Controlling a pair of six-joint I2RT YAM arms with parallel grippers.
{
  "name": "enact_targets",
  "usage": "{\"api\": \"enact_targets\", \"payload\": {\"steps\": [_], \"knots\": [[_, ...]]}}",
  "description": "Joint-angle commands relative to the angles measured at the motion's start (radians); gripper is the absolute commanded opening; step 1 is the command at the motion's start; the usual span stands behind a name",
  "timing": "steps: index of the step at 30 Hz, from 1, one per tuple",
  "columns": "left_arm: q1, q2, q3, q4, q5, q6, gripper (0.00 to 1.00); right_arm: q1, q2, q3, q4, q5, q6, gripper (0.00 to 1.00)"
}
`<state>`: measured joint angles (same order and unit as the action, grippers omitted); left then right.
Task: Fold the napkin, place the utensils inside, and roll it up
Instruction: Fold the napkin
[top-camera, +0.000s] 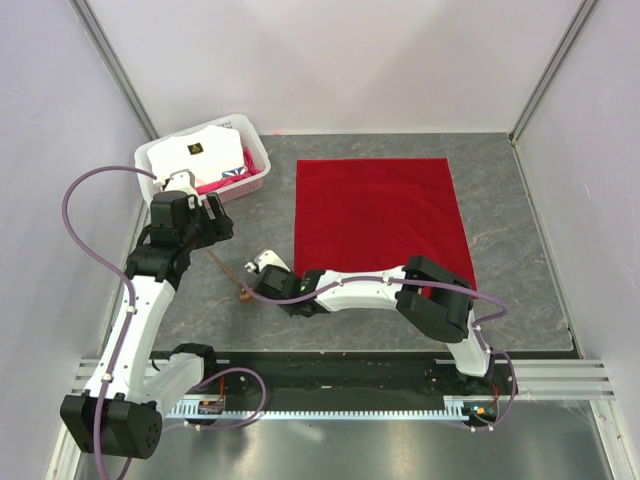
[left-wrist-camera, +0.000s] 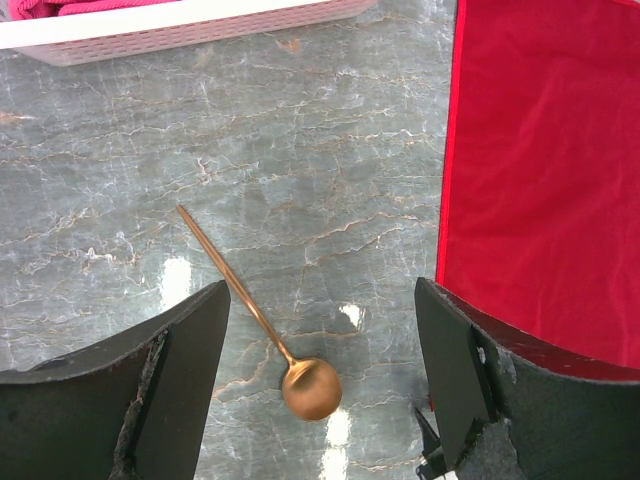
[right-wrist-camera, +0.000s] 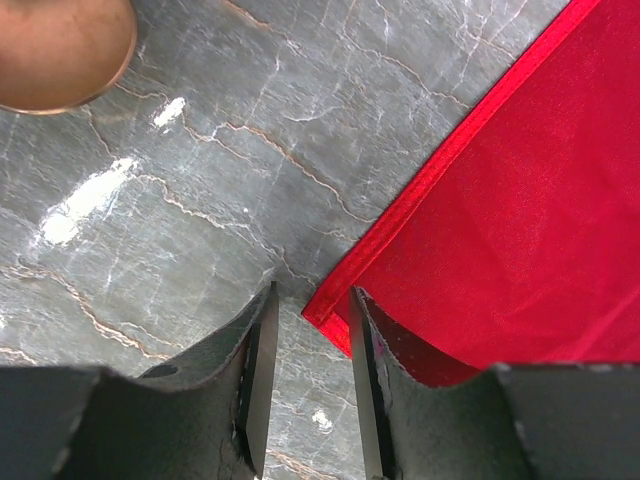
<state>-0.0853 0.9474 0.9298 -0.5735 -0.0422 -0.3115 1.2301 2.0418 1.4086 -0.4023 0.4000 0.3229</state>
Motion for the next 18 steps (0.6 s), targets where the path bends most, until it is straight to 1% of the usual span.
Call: {"api": "enact_targets", "payload": {"steps": [1,8,18], "knots": [[0.004,0.001,0.004,0.032,0.018,0.037,0.81,-0.012,0.001,0.009,-0.021,-0.021,0.024,0.41],[0.004,-0.002,0.003,0.032,0.019,0.037,0.81,-0.037,0.014,-0.017,-0.020,-0.070,0.073,0.40],[0.004,-0.001,0.004,0.032,0.028,0.037,0.81,-0.041,0.004,-0.051,-0.020,-0.082,0.117,0.40]]}}
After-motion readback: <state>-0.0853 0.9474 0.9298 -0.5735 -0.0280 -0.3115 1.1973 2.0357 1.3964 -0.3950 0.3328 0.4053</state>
